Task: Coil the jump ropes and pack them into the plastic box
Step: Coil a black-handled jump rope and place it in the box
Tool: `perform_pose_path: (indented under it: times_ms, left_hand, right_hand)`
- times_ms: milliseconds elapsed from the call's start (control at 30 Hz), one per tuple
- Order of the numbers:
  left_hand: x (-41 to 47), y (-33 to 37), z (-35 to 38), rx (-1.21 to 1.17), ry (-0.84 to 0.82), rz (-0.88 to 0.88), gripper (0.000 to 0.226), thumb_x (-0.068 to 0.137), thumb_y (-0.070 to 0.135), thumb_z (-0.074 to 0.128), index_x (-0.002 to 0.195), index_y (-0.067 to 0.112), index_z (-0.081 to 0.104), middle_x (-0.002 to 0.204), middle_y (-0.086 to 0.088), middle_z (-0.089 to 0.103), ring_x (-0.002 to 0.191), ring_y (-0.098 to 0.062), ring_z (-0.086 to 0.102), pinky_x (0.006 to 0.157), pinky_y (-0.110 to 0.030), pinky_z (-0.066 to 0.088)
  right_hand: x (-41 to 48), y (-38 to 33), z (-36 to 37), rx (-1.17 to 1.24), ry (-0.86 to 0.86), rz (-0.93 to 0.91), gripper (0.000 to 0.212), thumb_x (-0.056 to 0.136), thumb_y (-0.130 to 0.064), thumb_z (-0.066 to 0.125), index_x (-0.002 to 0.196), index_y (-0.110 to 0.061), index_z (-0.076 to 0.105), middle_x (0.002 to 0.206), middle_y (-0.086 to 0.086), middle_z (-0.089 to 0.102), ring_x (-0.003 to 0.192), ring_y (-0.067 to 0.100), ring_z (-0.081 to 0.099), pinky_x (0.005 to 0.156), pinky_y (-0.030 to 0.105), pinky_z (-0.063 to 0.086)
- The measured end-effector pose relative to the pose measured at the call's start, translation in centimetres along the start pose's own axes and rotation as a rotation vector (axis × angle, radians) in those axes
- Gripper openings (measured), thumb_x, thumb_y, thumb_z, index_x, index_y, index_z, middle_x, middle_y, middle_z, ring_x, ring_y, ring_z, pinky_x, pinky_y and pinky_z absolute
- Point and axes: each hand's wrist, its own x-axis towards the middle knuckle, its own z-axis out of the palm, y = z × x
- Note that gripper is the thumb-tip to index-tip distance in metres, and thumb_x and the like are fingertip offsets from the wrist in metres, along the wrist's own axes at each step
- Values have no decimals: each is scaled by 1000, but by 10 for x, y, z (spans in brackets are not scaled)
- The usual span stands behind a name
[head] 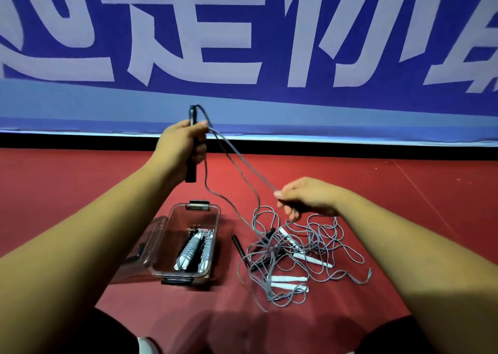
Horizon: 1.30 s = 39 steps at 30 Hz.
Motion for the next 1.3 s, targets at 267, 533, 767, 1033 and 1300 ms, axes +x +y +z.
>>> perform_pose_path:
  times_ms: [267, 533, 767, 1033, 1300]
  left_hand:
    - [-1, -5, -19, 911, -37, 112, 8, 94, 12, 60, 101, 11, 65, 66, -9, 64, 41, -11, 59, 40, -21, 33]
    - [-23, -7, 16, 372, -588, -90, 33, 96, 42, 53, 80, 12, 54, 58, 1, 43, 42, -12, 32, 43, -23, 15]
    - [-4, 10, 3, -29, -154, -31, 32, 101, 21, 50, 71, 21, 39, 54, 8, 32, 40, -4, 22, 36, -16, 18]
    - [2, -8, -31, 897, -88, 1, 13, 93, 12, 63, 105, 13, 68, 104, -12, 72, 65, -24, 74, 38, -21, 32]
    - [-30, -1, 25, 393, -541, -64, 27, 98, 33, 49, 86, 9, 53, 58, 0, 47, 43, -13, 37, 40, -17, 18]
  right_hand:
    - [-2, -44, 33, 40, 108, -266, 34, 95, -17, 59, 68, 1, 68, 41, -2, 25, 41, 12, 18, 45, 22, 17]
    - [-14, -80, 30, 132, 43, -430, 35, 99, -19, 52, 67, -4, 58, 46, 1, 33, 43, 11, 26, 44, 19, 26]
    - [-1, -5, 2, -247, -102, -39, 22, 96, -23, 59, 80, -8, 59, 78, 13, 65, 71, 18, 59, 73, 33, 44]
    - [-7, -37, 19, -69, 33, -242, 25, 99, -17, 53, 80, -4, 65, 45, 0, 42, 46, 17, 38, 56, 30, 44]
    - [-19, -82, 23, 95, 85, -449, 21, 96, -12, 55, 81, 0, 62, 45, -2, 37, 46, 16, 30, 48, 24, 31]
